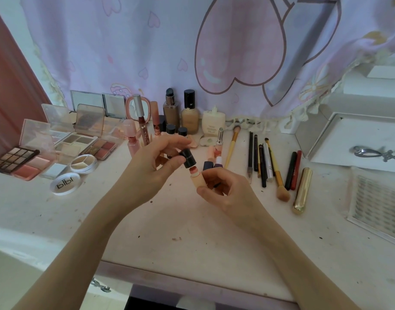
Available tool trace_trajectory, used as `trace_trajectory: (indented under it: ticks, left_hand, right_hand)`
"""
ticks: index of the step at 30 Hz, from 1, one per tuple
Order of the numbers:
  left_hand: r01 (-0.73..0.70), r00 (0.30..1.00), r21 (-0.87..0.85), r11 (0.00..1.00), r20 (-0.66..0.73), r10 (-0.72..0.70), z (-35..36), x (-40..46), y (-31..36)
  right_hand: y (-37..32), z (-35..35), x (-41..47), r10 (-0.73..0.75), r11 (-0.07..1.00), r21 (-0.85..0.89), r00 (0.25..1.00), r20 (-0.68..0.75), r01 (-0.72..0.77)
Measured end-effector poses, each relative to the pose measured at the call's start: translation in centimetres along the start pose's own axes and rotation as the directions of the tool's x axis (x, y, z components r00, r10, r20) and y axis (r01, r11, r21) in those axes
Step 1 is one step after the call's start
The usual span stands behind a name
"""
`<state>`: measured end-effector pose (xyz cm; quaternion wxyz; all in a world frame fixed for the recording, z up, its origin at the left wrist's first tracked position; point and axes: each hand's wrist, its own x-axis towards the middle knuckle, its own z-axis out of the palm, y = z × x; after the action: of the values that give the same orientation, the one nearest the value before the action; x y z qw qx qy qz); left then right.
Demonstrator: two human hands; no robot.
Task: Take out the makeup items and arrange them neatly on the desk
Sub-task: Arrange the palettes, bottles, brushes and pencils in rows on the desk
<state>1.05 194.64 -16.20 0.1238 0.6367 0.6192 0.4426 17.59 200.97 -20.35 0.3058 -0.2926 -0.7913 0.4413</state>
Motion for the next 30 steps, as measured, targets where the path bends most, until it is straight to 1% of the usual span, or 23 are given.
trace_trajectory:
  ticks: [2, 4, 6, 8, 10, 12, 14, 18, 24, 28, 30]
  left_hand:
    - [0.036, 0.999, -0.055, 0.998, -0.003, -0.036, 0.1, 0.0, -0.4]
    - [0.087, 0.996, -0.031, 0.996, -0.018, -0.088, 0.4, -0.2, -1.3]
    - [0.136, 0.99, 0.111, 0.984, -0.039, -0.132, 0.7, -0.9, -2.7]
    - [0.179, 0.984, 0.277, 0.944, -0.052, -0.172, 0.8, -1.9, -4.1]
    - [0.171, 0.985, 0.399, 0.901, -0.055, -0.162, 0.8, -2.9, -5.4]
    - [0.141, 0.986, 0.509, 0.849, 0.0, -0.164, 0.9, -3.6, -6.0]
    - [0.104, 0.983, 0.579, 0.809, 0.066, -0.174, 1.2, -3.8, -6.3]
    - [0.095, 0.98, 0.61, 0.787, 0.082, -0.182, 1.6, -3.7, -6.5]
    - [0.083, 0.984, 0.598, 0.797, 0.079, -0.162, 1.5, -3.8, -6.9]
    - [0.083, 0.985, 0.597, 0.798, 0.072, -0.157, 1.5, -3.8, -7.0]
    - [0.086, 0.985, 0.598, 0.797, 0.066, -0.156, 1.5, -3.8, -7.0]
  right_hand:
    - [0.1, -0.1, 0.0, 0.008, 1.0, 0.019, 1.0, -0.017, -0.007]
    - [0.2, -0.3, 0.0, 0.009, 0.999, 0.049, 0.999, -0.038, -0.007]
    - [0.3, -0.6, 0.0, -0.006, 0.998, 0.069, 0.998, -0.07, 0.011]
    - [0.4, -0.5, 0.1, -0.007, 0.997, 0.072, 0.993, -0.116, 0.016]
    - [0.5, -0.4, 0.4, 0.006, 0.997, 0.072, 0.986, -0.167, 0.007]
    - [0.4, -0.3, 0.9, 0.011, 1.0, 0.027, 0.979, -0.204, -0.006]
    - [0.2, -0.5, 1.8, 0.001, 1.0, -0.029, 0.973, -0.231, -0.008]
    - [-0.5, -0.7, 4.7, 0.006, 0.991, -0.129, 0.972, -0.234, -0.038]
    - [-0.2, 0.4, 8.0, 0.052, 0.943, -0.315, 0.982, -0.18, -0.107]
    - [0.6, 1.2, 8.8, 0.064, 0.905, -0.401, 0.979, -0.194, -0.139]
    - [0.8, 1.4, 8.9, 0.063, 0.898, -0.416, 0.978, -0.2, -0.143]
